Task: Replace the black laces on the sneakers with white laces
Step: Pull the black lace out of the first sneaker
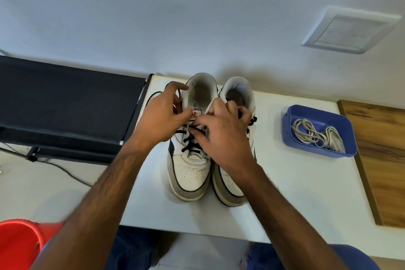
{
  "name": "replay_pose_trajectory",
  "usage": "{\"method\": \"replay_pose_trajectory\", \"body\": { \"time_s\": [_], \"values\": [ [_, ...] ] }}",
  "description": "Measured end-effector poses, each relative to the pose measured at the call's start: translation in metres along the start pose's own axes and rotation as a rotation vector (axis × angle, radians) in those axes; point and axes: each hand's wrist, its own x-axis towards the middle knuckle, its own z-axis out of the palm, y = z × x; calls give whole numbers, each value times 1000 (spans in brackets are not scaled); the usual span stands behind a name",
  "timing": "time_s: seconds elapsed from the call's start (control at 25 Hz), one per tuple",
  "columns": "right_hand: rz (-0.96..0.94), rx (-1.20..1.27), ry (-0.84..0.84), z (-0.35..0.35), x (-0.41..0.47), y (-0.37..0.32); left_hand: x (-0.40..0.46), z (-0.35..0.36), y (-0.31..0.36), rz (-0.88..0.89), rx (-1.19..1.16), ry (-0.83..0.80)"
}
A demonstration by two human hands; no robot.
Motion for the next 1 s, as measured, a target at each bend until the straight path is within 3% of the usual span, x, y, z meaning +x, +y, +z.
{"method": "replay_pose_trajectory", "body": {
  "time_s": [0.16,0.32,0.76,1.0],
  "values": [
    [18,130,61,0,-2,1,-3,-11,-5,44,-53,-90],
    [62,351,80,-18,-6,16,-3,-20,-13,-25,-191,-178],
    [-76,21,-35,-4,11,-11,-5,-23,-12,-23,-254,-170],
    [22,107,85,-33,9,29,-4,-23,-13,-37,-251,-181]
  ]
}}
